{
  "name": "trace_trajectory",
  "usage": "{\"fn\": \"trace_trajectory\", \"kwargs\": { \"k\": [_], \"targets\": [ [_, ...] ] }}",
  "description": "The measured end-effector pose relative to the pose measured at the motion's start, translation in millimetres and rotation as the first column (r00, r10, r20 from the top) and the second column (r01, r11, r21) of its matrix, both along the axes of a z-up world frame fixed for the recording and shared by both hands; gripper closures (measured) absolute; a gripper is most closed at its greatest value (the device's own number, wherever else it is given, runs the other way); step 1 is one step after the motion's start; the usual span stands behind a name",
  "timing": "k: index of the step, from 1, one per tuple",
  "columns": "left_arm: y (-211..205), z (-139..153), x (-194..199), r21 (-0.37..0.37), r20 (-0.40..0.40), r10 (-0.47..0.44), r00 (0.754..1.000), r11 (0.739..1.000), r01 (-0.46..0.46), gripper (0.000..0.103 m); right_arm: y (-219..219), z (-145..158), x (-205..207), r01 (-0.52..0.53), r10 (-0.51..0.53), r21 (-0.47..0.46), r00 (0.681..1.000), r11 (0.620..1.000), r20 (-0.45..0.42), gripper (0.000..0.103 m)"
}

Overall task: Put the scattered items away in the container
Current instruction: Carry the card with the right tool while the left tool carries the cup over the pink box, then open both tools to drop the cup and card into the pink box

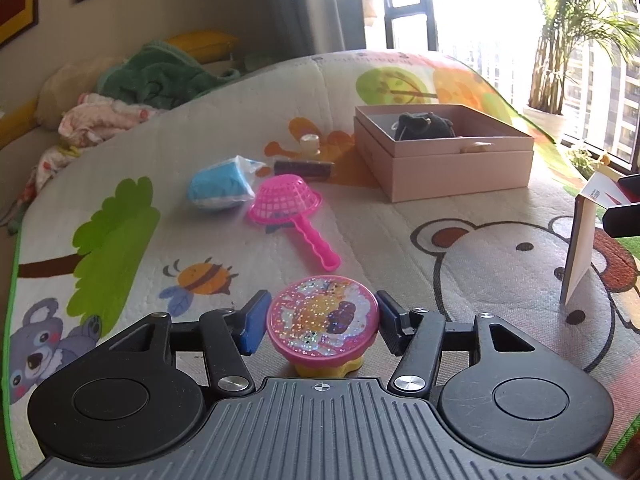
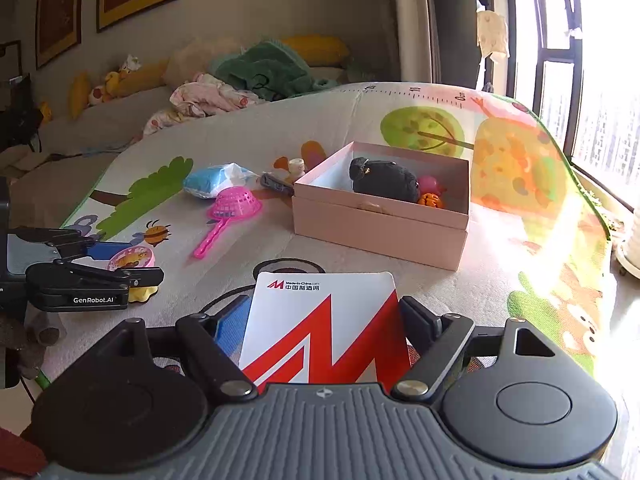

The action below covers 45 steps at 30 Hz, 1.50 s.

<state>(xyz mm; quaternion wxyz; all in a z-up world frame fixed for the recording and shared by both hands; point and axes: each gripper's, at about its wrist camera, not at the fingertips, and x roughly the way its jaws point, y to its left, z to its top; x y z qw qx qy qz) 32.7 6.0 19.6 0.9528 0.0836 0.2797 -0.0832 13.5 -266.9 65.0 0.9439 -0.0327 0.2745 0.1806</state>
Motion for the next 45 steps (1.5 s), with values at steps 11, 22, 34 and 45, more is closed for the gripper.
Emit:
{"fn": "trace_trajectory", "kwargs": {
  "k": [11,22,34,45],
  "targets": [
    [-62,72,-9,0.033,0.183,-0.208,0.961,0.978,0.206,0.042,-18,41,-28,0.027,-0.027,0.007,0.991,1.0,0.129,0.023],
    [-109,110,88,0.008,0.275,-0.27,0.923,0.96,0.279,0.042,-54,112,57,0.043,-0.079,0.174,0.976,0.984,0.203,0.023],
    [-126,46,213,-0.06,0.074,-0.278,0.958,0.957,0.283,0.042,-62,48,230,0.152,-0.141,0.226,0.988,0.962,-0.065,0.023],
    [-120,26,221,-0.062,0.06,-0.273,0.96,0.959,0.277,0.009,-39,5,286,0.151,-0.121,0.212,0.981,0.965,-0.149,0.022]
  ]
}}
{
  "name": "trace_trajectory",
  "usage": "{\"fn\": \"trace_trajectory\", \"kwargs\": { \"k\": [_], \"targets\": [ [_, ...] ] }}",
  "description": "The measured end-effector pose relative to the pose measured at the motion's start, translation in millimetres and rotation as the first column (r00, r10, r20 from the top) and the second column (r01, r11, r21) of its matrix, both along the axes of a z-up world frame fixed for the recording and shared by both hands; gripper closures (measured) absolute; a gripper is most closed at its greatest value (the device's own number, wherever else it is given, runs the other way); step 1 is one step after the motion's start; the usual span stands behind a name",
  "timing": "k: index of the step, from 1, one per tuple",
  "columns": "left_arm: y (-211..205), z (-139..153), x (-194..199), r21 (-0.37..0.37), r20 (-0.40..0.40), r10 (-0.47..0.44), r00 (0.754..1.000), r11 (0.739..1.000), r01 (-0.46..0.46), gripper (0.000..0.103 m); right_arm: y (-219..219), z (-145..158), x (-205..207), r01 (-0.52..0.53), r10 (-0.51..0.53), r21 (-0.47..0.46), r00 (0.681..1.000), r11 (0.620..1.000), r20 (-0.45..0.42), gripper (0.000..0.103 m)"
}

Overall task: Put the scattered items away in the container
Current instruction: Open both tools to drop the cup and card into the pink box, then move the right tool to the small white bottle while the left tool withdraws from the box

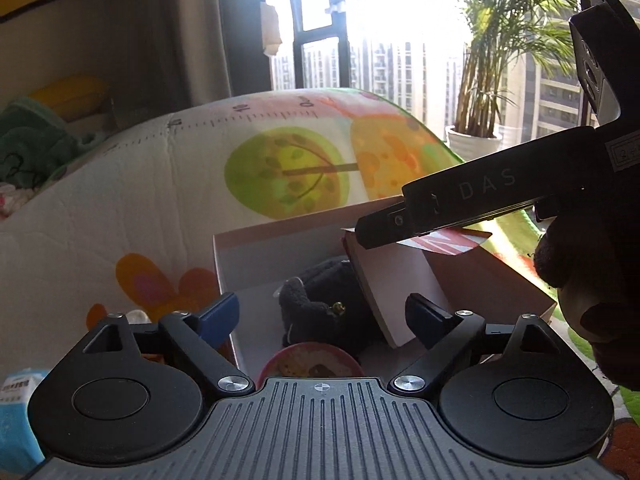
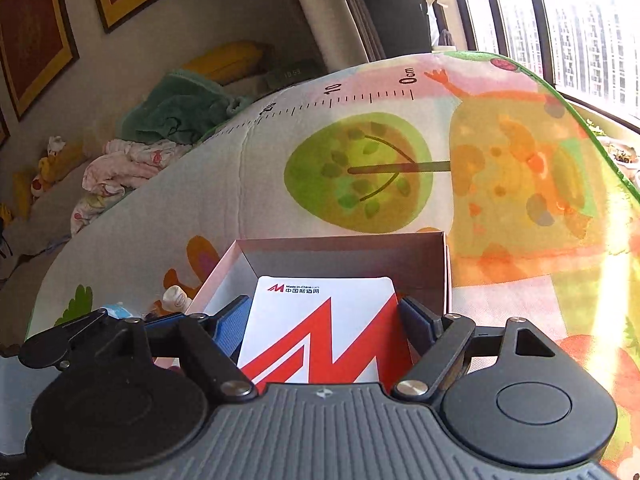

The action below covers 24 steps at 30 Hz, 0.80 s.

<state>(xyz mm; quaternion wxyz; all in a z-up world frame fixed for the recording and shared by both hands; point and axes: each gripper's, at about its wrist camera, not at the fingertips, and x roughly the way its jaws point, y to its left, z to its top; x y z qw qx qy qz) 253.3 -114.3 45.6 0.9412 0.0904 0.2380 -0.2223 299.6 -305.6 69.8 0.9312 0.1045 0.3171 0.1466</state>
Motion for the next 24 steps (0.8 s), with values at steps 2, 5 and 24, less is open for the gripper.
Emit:
{"fn": "trace_trajectory", "kwargs": {
  "k": [2,5,24],
  "targets": [
    [2,4,-10,-0.002,0.009,-0.016,1.0,1.0,0.016,0.008,2,1,1,-0.002,0.002,0.007,1.0,1.0,0.001,0.018],
    [6,6,-22,-0.003,0.015,-0.022,1.0,1.0,0.022,0.007,2,4,-8,-0.005,0.005,0.014,1.0,1.0,0.017,0.016],
    [184,-30,-130,-0.053,-0.083,0.478,0.874,0.874,-0.483,0.001,99,14,-98,-0.143,0.171,-0.268,0.982,0.953,0.084,0.016]
  ]
}}
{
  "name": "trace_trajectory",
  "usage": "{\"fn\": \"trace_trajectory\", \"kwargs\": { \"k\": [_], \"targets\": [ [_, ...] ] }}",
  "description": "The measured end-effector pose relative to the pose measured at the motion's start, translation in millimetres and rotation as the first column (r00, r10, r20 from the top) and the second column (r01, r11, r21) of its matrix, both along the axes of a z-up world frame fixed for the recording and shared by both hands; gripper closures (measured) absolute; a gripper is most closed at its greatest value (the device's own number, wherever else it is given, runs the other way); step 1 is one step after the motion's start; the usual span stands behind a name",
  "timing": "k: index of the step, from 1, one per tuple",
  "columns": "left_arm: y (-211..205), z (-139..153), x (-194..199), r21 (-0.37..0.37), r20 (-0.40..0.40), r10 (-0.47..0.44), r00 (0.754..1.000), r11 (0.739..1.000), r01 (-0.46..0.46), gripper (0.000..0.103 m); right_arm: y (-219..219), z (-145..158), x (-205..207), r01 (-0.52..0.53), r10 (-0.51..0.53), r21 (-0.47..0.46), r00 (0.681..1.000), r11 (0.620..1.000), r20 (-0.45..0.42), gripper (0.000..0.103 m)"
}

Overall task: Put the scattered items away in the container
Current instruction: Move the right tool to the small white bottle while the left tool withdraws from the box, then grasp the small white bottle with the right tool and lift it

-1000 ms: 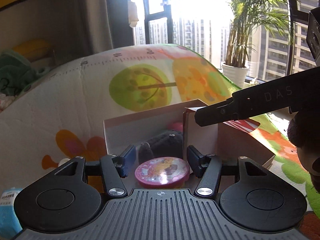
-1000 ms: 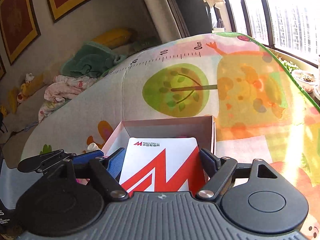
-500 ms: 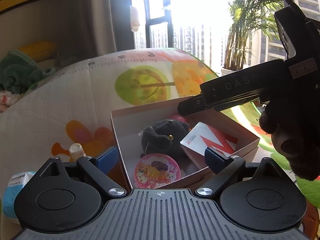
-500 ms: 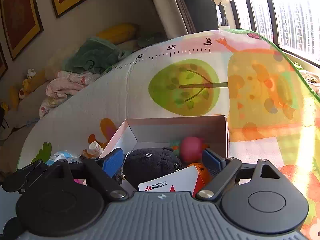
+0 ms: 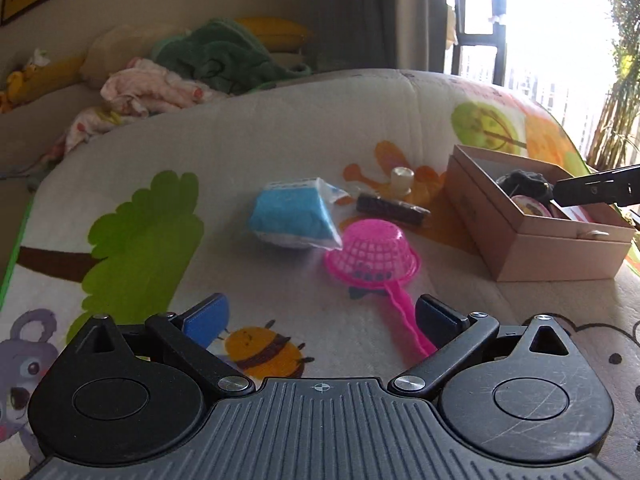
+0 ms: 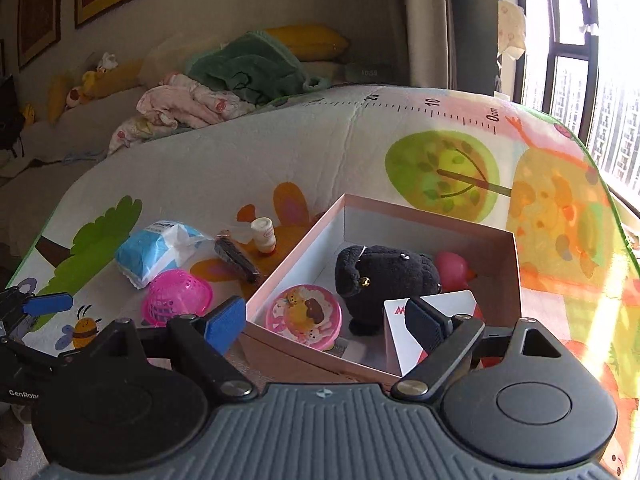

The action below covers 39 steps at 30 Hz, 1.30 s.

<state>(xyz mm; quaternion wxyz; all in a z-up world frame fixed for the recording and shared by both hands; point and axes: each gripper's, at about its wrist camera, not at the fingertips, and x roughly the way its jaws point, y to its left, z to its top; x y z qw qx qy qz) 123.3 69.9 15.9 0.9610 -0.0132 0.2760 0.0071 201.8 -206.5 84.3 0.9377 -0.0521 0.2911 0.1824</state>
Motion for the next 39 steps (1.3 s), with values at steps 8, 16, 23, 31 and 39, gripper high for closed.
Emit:
{"fn": "trace_trajectory", "kwargs": {
  "k": [8,16,23,31,39],
  "targets": [
    [46,-8,-27,-0.133,0.047,0.1,0.994,0.987,-0.093,0.001,102,-8,-10,-0.161,0.163,-0.099,0.986,0.982,0.014,0.038],
    [54,-10,-29,-0.212,0.06,0.111,0.992,0.972,-0.096,0.001,152,-7,84,-0.024,0.013,-0.151,0.998,0.988,-0.069,0.052],
    [59,-12,-31,-0.249,0.066,0.112,0.992,0.964,-0.092,0.001,164,-32,146,0.168,-0.198,-0.237,0.975,0.957,-0.106,0.053],
    [63,-14,-29,-0.278,0.047,0.118,0.992,0.955,-0.101,0.001,157,-36,135,0.167,-0.199,-0.234,0.972,0.958,-0.12,0.077],
    [62,-14,-28,-0.27,0.034,0.118,0.992,0.957,-0.105,0.001,89,13,4,-0.011,0.008,-0.105,0.999,0.994,-0.034,0.077]
  ]
}}
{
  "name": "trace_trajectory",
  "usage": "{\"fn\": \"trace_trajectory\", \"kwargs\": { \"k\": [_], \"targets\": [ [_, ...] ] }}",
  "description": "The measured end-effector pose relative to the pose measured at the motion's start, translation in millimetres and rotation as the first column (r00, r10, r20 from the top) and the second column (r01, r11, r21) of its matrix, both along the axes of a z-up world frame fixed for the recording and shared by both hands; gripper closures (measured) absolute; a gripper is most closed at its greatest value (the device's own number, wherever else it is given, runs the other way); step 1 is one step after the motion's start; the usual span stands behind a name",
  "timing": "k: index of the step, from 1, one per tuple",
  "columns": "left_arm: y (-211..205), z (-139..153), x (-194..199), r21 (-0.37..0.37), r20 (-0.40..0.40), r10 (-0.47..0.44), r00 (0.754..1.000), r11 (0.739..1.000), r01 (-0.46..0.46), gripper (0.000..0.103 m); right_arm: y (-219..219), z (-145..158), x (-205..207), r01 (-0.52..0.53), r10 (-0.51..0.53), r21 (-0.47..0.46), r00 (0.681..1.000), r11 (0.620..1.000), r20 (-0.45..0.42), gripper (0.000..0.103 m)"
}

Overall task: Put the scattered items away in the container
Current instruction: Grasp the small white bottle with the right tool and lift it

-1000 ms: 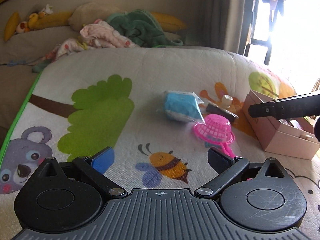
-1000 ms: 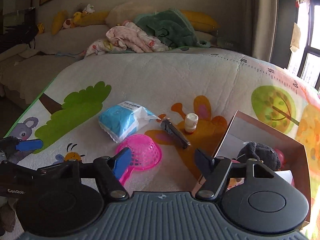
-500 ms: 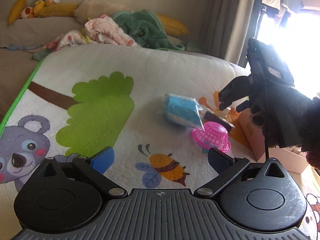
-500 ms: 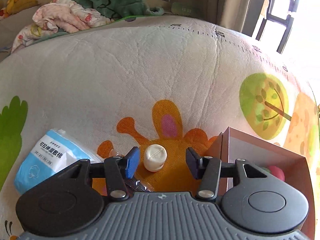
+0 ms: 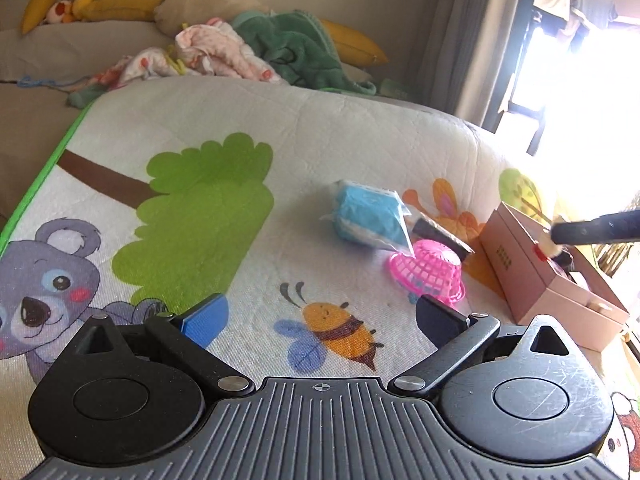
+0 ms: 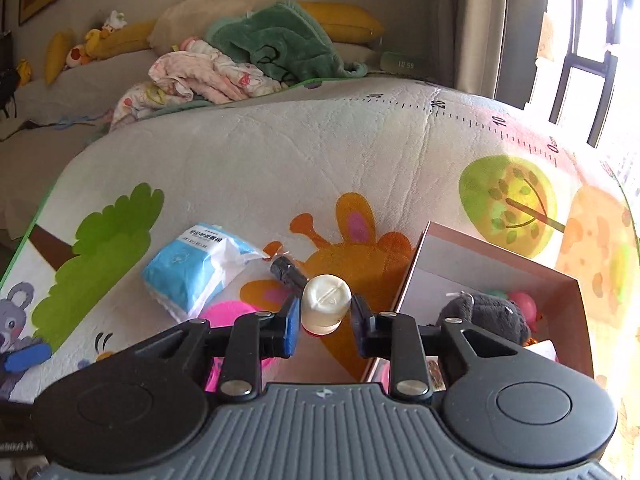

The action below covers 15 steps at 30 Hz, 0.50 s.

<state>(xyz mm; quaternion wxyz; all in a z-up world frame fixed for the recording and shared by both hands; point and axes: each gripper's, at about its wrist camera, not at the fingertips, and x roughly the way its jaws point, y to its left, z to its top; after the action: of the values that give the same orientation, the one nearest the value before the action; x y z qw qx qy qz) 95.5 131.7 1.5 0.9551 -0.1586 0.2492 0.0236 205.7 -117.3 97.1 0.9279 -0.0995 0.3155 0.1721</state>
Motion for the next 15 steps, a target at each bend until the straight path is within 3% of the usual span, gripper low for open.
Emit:
{"fn": "trace_trajectory", "kwargs": {
  "k": [4,7,12,15],
  "targets": [
    [-9,1,3,0.046,-0.022,-0.022,1.0,0.999,0.023,0.001,-54,-5,-65,-0.015,0.015,-0.013,1.0,1.0,0.025,0.077],
    [-27,5,8,0.138,-0.045,-0.078,0.996,0.987,0.083,0.001,-84,-23,-100,0.045,-0.042,-0.065,0.998,0.997,0.042,0.077],
    [-65,14,21,0.158,-0.074,-0.224,0.972,0.959,0.234,0.001,-116,-52,-136,0.097,-0.096,-0.044,0.995,0.994,0.009,0.077],
    [-88,16,40,0.211,-0.096,-0.261,0.96,0.938,0.276,0.001,-123,-63,-146,0.121,-0.121,-0.019,0.992,0.992,0.02,0.077]
  ]
}}
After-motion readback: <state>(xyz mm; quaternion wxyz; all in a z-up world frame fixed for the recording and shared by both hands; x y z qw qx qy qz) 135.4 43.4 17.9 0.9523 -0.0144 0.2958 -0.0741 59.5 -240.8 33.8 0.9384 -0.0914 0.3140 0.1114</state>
